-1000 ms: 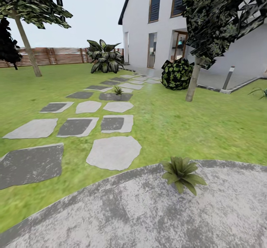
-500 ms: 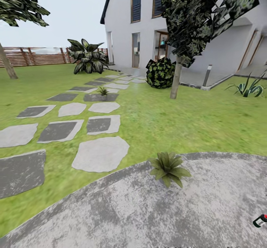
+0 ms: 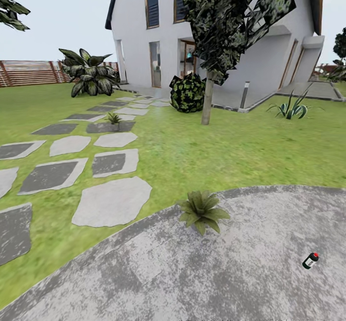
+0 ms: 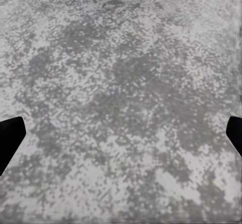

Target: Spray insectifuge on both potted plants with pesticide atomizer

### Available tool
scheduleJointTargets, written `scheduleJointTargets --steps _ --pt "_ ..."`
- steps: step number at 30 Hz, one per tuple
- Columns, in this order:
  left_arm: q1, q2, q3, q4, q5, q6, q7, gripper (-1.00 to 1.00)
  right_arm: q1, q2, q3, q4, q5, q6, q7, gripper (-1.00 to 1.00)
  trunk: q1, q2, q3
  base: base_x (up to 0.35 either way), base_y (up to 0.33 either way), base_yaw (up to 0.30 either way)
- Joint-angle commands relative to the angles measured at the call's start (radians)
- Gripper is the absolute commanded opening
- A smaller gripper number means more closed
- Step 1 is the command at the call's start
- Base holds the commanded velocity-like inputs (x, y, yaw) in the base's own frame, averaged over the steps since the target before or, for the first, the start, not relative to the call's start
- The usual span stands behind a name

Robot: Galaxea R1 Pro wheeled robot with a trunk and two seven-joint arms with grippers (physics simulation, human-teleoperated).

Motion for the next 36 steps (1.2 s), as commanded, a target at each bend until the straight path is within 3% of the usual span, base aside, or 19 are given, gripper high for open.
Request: scheduleJointTargets --steps 1,25,36 --pt "0.000 0.000 0.000 0.000 -0.001 -0.003 0.000 1.00 -0.001 0.000 0.000 0.001 0.000 -0.003 0.001 1.00 0.004 -0.008 -0.004 0.000 0.000 -0.263" --pt "0.000 0.000 0.001 -0.001 0.000 -0.003 0.000 1.00 -0.001 0.000 0.000 0.001 0.000 -0.003 0.001 1.00 0.096 -0.176 -0.079 0.000 0.000 -0.263" --pt "0.000 0.001 0.000 0.000 0.000 -0.002 0.001 1.00 -0.001 0.000 0.001 0.001 0.000 -0.003 0.001 1.00 0.096 -0.176 -0.079 0.000 0.000 -0.263"
